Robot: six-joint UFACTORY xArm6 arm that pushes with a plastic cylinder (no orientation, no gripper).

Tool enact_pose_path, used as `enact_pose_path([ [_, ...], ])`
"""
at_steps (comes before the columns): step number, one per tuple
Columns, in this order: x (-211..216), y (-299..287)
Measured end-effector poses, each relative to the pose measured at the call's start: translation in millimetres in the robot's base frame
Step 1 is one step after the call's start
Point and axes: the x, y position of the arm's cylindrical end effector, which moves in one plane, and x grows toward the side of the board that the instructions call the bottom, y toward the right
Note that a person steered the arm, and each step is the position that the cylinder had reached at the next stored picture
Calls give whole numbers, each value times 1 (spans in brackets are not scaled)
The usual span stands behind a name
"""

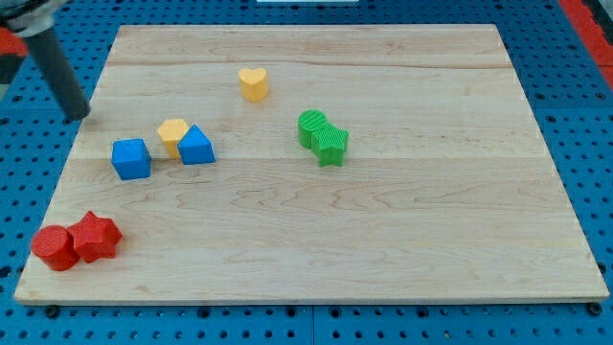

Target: Move blue cube and yellow hexagon away from the each other

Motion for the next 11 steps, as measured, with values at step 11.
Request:
enact_pose_path([
  [11, -6, 141],
])
